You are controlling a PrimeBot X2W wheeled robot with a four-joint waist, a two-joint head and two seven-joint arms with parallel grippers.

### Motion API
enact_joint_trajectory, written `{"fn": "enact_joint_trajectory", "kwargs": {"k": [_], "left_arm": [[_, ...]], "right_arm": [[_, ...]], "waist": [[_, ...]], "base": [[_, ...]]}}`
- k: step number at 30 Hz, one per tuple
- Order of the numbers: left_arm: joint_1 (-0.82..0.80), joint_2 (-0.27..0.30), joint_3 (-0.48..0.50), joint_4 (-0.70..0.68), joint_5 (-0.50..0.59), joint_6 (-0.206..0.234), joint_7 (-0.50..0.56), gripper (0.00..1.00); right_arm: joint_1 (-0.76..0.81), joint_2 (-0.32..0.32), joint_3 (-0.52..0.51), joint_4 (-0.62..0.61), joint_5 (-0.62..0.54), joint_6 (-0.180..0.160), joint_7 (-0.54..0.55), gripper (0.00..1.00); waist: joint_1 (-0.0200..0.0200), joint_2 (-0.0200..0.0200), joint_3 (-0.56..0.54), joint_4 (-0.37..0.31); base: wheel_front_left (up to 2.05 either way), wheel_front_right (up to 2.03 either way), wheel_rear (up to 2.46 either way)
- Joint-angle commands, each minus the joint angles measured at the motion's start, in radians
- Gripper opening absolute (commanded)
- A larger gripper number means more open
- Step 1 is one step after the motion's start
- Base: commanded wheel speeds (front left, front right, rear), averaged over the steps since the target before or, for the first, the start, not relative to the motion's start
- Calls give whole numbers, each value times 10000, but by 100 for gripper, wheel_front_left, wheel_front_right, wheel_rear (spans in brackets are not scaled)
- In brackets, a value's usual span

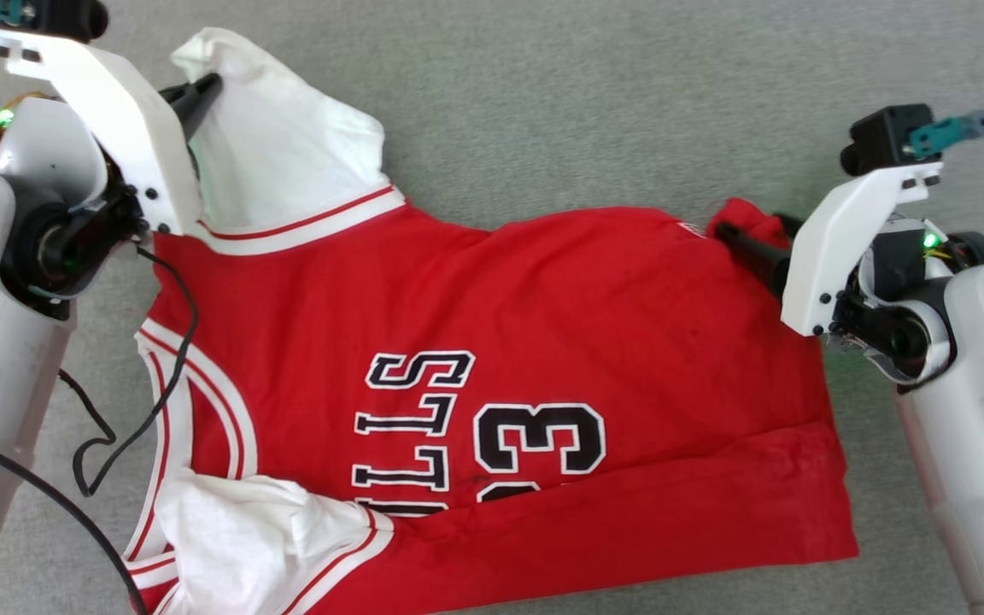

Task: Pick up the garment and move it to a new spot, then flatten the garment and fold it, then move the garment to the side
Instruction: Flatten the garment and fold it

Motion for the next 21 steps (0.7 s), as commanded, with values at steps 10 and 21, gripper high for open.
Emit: {"fn": "enact_joint_trajectory", "kwargs": {"k": [10,21], "left_arm": [[-37,-100,-92,39,-106,-206,-183,0],[142,-66,348,267,-125,-179,-1259,0]], "right_arm": [[-547,218,472,2170,-247,-8,2680,0],[-1630,-62,-69,1431,-509,-2,1173,0]], "waist": [[-1,0,234,346],[-1,0,-362,367]], "base": [[0,0,0],[0,0,0]]}}
